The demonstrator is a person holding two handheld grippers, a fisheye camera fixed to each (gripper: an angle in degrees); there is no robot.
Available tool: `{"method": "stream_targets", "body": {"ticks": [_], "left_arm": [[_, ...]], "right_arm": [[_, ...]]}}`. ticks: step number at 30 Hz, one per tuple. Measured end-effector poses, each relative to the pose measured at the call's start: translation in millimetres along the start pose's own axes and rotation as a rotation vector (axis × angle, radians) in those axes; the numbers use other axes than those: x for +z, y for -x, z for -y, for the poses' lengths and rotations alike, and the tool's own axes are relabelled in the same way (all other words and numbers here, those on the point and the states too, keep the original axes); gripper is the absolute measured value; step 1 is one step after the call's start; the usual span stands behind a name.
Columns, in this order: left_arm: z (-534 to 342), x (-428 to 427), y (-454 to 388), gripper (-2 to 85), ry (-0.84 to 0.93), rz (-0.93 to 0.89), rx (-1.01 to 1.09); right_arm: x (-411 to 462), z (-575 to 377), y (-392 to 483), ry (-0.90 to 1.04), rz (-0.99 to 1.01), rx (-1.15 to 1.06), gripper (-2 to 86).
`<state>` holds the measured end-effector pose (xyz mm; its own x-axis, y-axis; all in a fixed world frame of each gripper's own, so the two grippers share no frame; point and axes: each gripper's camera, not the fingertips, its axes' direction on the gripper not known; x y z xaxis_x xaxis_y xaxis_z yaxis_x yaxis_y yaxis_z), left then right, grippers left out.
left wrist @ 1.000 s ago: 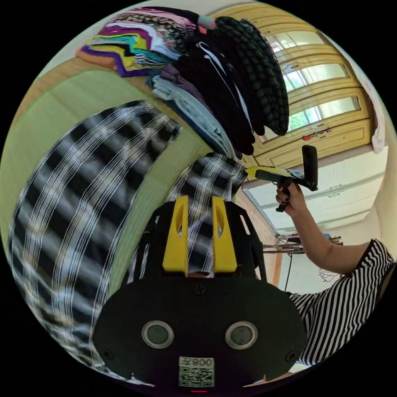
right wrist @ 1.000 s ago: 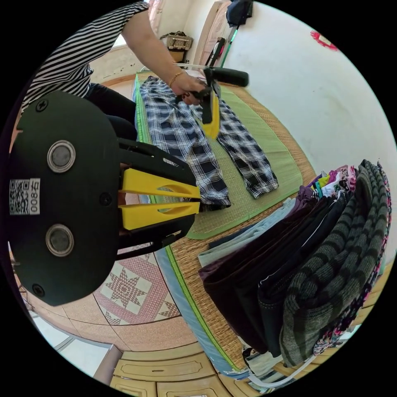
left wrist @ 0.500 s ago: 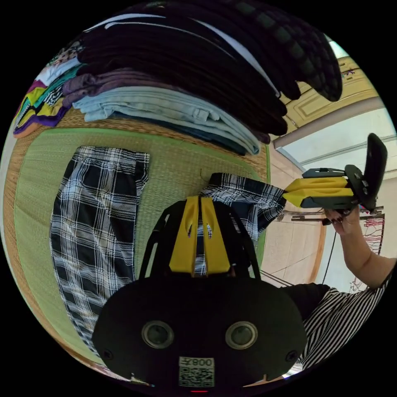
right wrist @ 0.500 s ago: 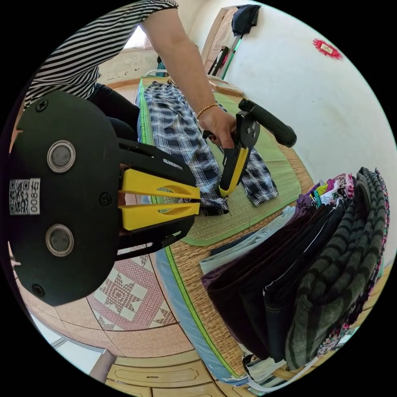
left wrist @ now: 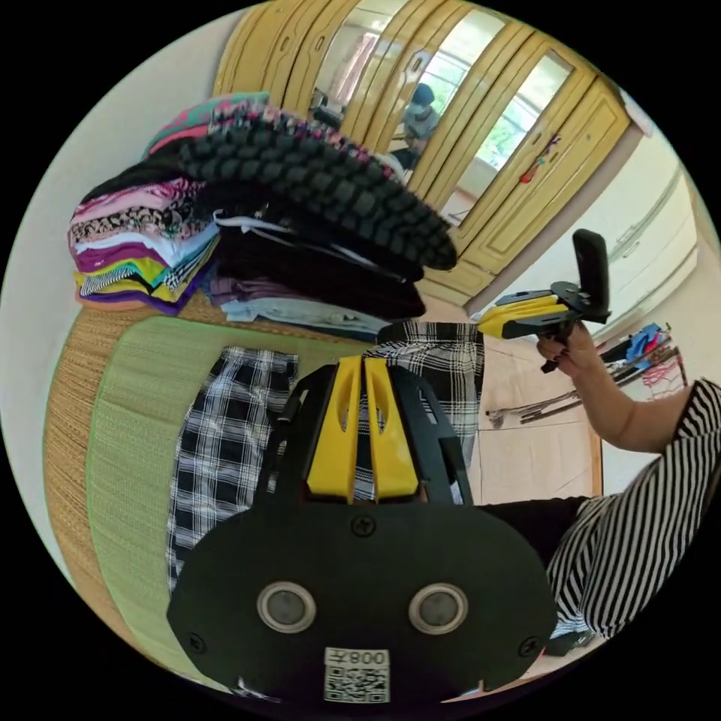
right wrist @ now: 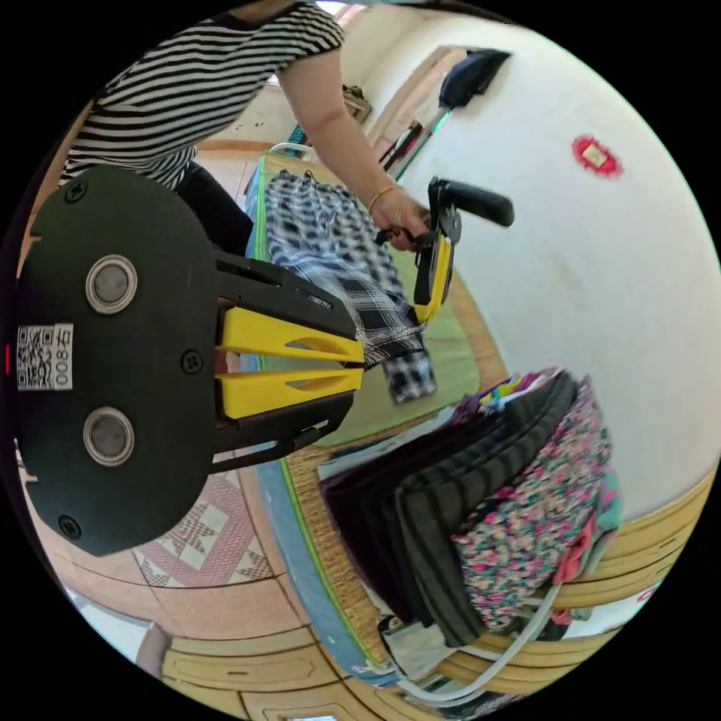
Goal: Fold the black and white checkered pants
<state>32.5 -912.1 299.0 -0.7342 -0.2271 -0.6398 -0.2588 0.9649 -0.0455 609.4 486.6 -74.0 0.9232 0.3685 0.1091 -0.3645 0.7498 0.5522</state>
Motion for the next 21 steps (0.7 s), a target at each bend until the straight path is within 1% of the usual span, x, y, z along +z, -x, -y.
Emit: {"method": "stream_targets", "body": {"ticks": [1, 4, 5, 8, 13, 16, 18, 19, 21], "left_arm": [[2.9, 21.1, 8.8, 0.7, 0.040, 0.003, -0.053], [6.1, 63.5, 26.0, 0.7, 0.120, -0.032, -0.149], [6.8, 75.2, 29.3, 0.8, 0.147, -0.049, -0.167], [7.4, 93.3, 31.7, 1.0, 0.205, -0.006, -0.154], [1.3, 100.4, 40.3, 1.7, 0.213, 0.018, -0.166], [-8.5, 89.7, 46.1, 2.0, 0.147, -0.011, -0.183], [-14.7, 81.5, 49.3, 2.2, 0.098, -0.037, -0.195], [-18.0, 78.6, 51.6, 2.4, 0.078, -0.055, -0.201], [-21.1, 81.1, 55.2, 2.7, 0.108, -0.058, -0.211]], "right_arm": [[20.4, 4.7, -16.2, 0.045, 0.017, 0.037, 1.1], [66.4, 11.0, -46.9, 0.153, -0.024, 0.120, 1.1], [79.5, 12.5, -55.0, 0.187, -0.029, 0.149, 1.1], [98.7, 16.0, -62.7, 0.231, -0.092, 0.170, 1.0], [108.1, 20.6, -68.1, 0.221, -0.150, 0.230, 0.6], [98.3, 21.4, -60.3, 0.177, -0.183, 0.243, 0.3], [87.4, 23.8, -45.7, 0.124, -0.178, 0.214, 0.2], [83.3, 27.4, -31.5, 0.090, -0.157, 0.163, 0.2], [89.6, 38.7, -12.4, 0.087, -0.120, 0.094, 0.1]]}}
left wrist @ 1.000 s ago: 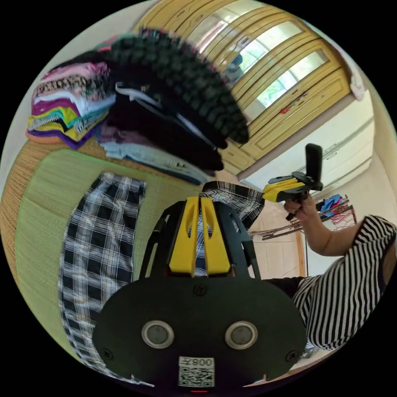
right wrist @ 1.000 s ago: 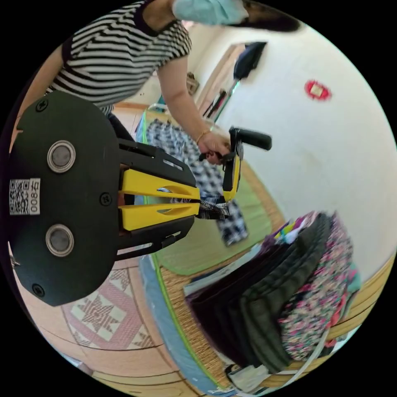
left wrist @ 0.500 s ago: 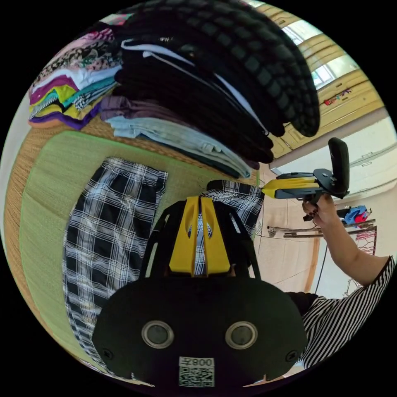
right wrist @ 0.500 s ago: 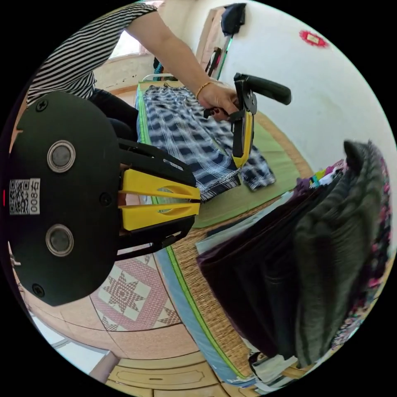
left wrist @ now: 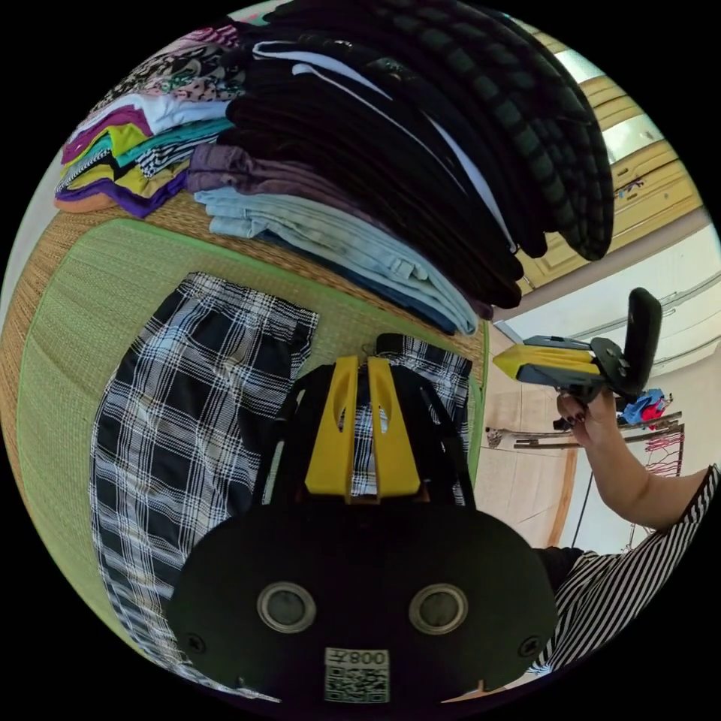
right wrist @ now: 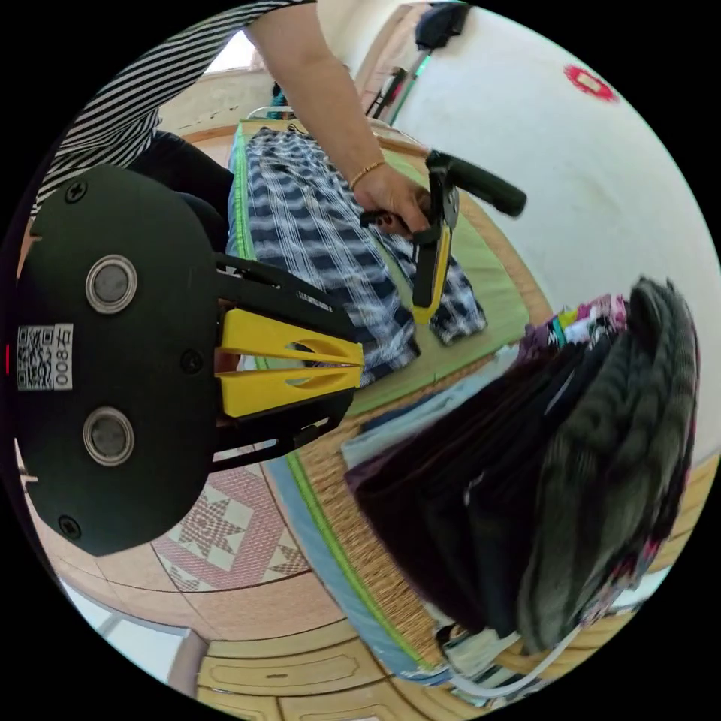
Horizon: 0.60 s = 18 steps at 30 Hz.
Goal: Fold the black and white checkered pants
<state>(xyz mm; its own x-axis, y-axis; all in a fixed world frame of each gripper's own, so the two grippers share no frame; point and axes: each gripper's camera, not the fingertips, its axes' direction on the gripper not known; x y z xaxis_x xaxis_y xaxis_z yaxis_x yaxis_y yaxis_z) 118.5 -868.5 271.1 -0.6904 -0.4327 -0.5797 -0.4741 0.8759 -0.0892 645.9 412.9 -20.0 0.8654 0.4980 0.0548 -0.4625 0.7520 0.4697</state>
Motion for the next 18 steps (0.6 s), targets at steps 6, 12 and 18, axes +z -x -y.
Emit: {"method": "stream_targets", "body": {"ticks": [6, 12, 18], "left_arm": [[-24.1, -17.9, 7.6, 4.0, -0.022, -0.012, -0.029], [-143.3, -80.0, 27.6, 4.0, -0.180, -0.065, -0.174], [-314.9, -110.0, 36.3, 2.9, -0.073, 0.000, -0.504]], "right_arm": [[55.0, 57.6, 29.6, 0.125, -0.065, -0.043, -0.1], [58.3, 73.1, 18.0, 0.127, -0.026, 0.040, -0.2], [26.5, 69.2, 56.7, 0.044, 0.038, -0.043, -0.1]]}}
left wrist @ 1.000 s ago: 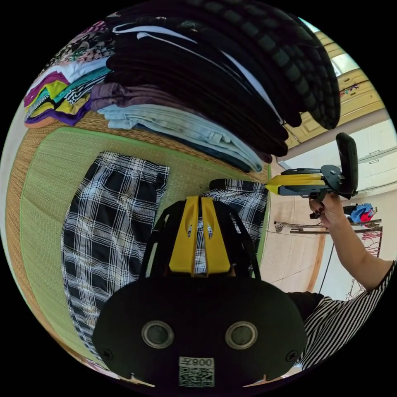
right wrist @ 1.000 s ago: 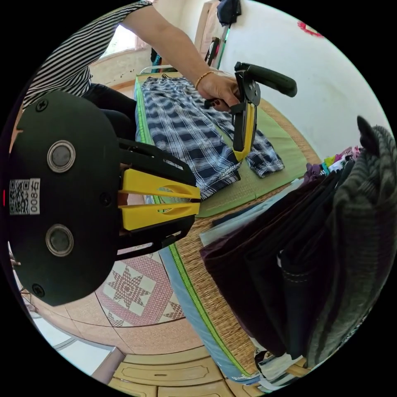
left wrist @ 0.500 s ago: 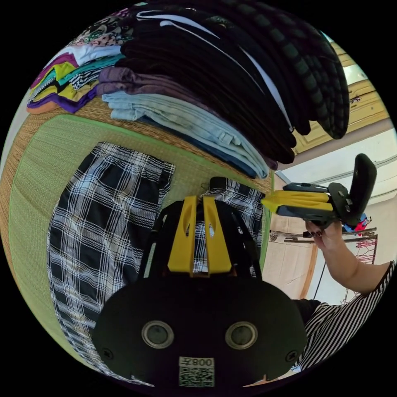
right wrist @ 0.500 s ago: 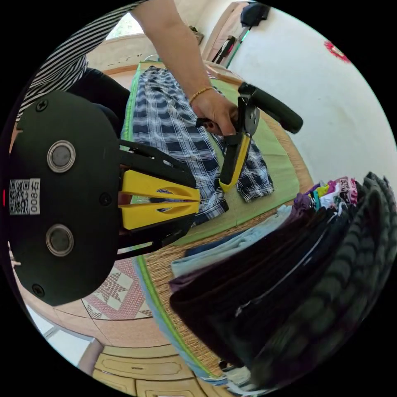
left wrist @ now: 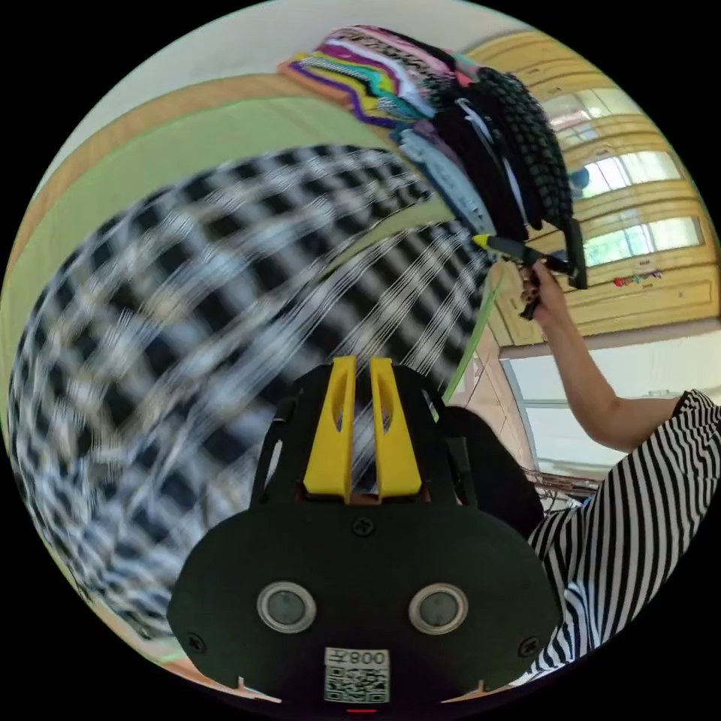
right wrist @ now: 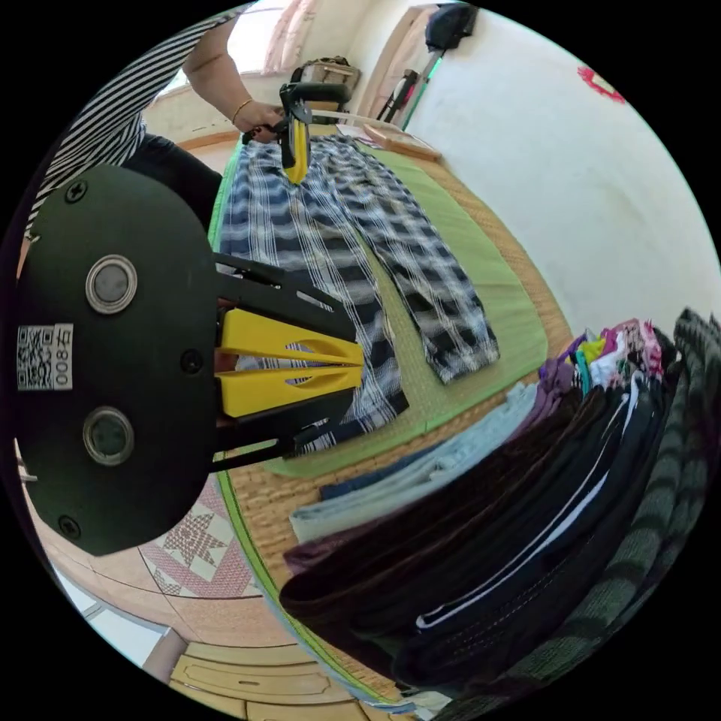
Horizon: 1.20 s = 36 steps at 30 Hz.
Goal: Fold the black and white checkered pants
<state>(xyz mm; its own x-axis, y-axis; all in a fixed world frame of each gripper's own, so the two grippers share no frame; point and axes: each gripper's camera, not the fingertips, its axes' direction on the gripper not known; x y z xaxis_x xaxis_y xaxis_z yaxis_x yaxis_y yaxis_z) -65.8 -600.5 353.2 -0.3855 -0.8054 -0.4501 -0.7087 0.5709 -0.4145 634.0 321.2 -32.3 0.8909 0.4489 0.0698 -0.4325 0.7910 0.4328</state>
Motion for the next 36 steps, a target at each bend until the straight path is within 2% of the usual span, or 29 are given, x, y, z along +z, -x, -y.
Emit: {"method": "stream_targets", "body": {"ticks": [2, 5, 9, 12, 15, 16, 18, 22, 28, 31, 33, 36], "left_arm": [[-40.0, -3.1, 26.4, 2.0, 0.051, 0.012, -0.154], [-65.1, -10.5, 42.5, 0.9, 0.006, -0.075, -0.188], [-75.8, -29.2, 45.7, 0.5, -0.001, -0.066, -0.192], [-92.1, -52.9, 50.1, 0.3, -0.048, -0.005, -0.191], [-116.3, -66.7, 70.0, 0.2, -0.075, 0.031, -0.278], [-125.2, -63.8, 79.8, 0.2, -0.030, 0.017, -0.315], [-140.0, -72.3, 89.5, 0.2, -0.080, -0.057, -0.348], [-167.0, -107.6, 102.6, 0.1, -0.148, -0.043, -0.358], [-205.9, -157.5, 152.8, 0.2, -0.255, 0.020, -0.466], [-223.8, -165.1, 174.0, 0.3, -0.213, 0.093, -0.524], [-233.8, -162.6, 184.1, 0.3, -0.171, 0.062, -0.528], [-252.6, -174.1, 194.2, 0.3, -0.215, -0.007, -0.537]], "right_arm": [[11.2, 1.7, 23.7, 0.053, 0.003, -0.071, -0.1], [39.8, 13.2, 29.3, 0.160, -0.050, -0.072, -0.2], [26.0, 28.9, 31.7, 0.137, -0.028, -0.041, -0.1], [9.4, 33.4, 60.5, 0.125, 0.004, -0.107, 0.0], [17.1, 27.7, 104.5, 0.173, 0.052, -0.213, 0.0], [30.3, 23.9, 122.1, 0.225, 0.026, -0.265, 0.0], [52.4, 20.1, 138.4, 0.312, -0.018, -0.287, 0.0], [37.1, 33.3, 168.9, 0.242, 0.047, -0.305, 0.0], [46.8, 74.0, 249.0, 0.223, 0.097, -0.466, 0.0], [67.2, 92.1, 283.3, 0.248, 0.102, -0.498, 0.0], [83.9, 96.3, 298.9, 0.285, 0.069, -0.510, 0.0], [99.5, 95.5, 311.1, 0.309, 0.027, -0.524, 0.0]]}}
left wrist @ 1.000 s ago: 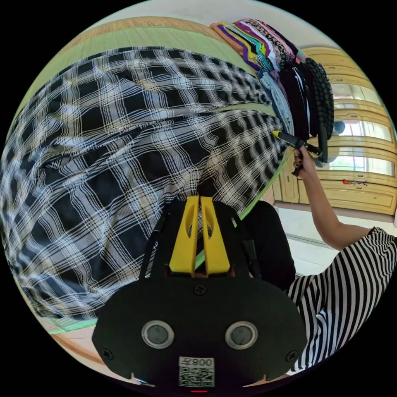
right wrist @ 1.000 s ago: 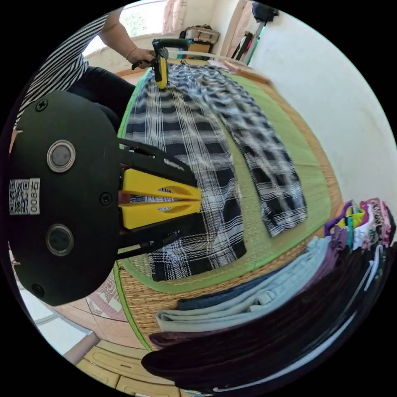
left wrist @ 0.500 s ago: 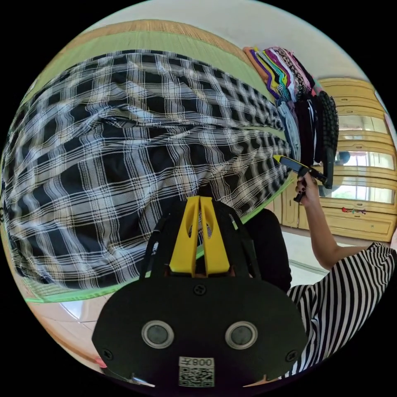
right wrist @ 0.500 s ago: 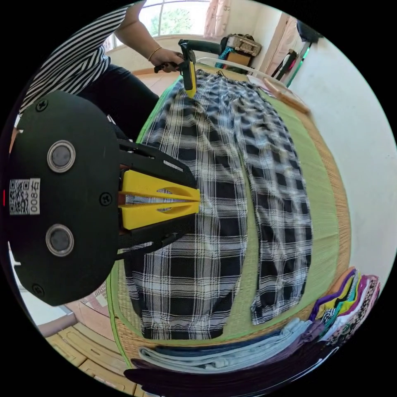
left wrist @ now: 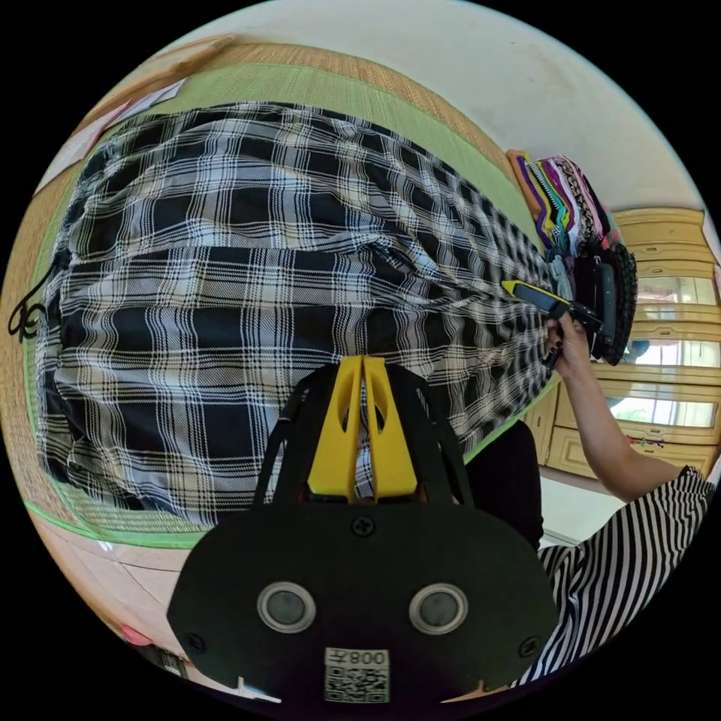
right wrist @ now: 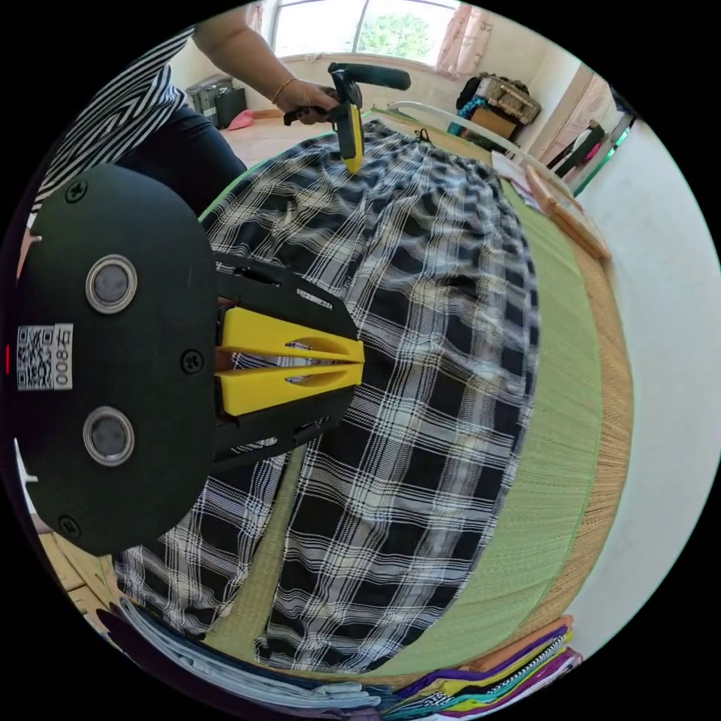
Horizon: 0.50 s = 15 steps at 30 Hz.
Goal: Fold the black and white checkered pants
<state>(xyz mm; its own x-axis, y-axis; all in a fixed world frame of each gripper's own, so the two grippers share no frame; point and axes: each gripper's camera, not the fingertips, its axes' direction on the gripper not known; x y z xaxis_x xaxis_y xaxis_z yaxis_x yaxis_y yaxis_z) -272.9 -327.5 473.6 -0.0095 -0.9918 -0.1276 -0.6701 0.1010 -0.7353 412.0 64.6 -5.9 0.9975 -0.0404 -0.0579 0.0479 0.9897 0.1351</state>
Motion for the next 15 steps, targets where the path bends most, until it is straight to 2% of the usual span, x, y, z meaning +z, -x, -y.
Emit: {"method": "stream_targets", "body": {"ticks": [6, 10, 12, 15], "left_arm": [[-13.4, -33.1, 22.9, 0.3, 0.002, -0.011, 0.022], [-23.6, -59.0, 39.1, 0.2, -0.028, -0.038, 0.024], [-26.7, -71.3, 44.5, 0.2, -0.049, -0.047, 0.038], [-27.1, -86.6, 54.3, 0.2, -0.062, -0.052, 0.044]], "right_arm": [[-11.2, 11.1, 1.5, 0.028, 0.045, 0.039, 0.0], [-35.9, 7.2, 5.5, -0.029, -0.036, 0.088, 0.0], [-53.3, 0.4, -8.1, -0.065, -0.094, 0.141, 0.0], [-86.0, -18.8, -59.9, -0.135, -0.155, 0.336, 0.0]]}}
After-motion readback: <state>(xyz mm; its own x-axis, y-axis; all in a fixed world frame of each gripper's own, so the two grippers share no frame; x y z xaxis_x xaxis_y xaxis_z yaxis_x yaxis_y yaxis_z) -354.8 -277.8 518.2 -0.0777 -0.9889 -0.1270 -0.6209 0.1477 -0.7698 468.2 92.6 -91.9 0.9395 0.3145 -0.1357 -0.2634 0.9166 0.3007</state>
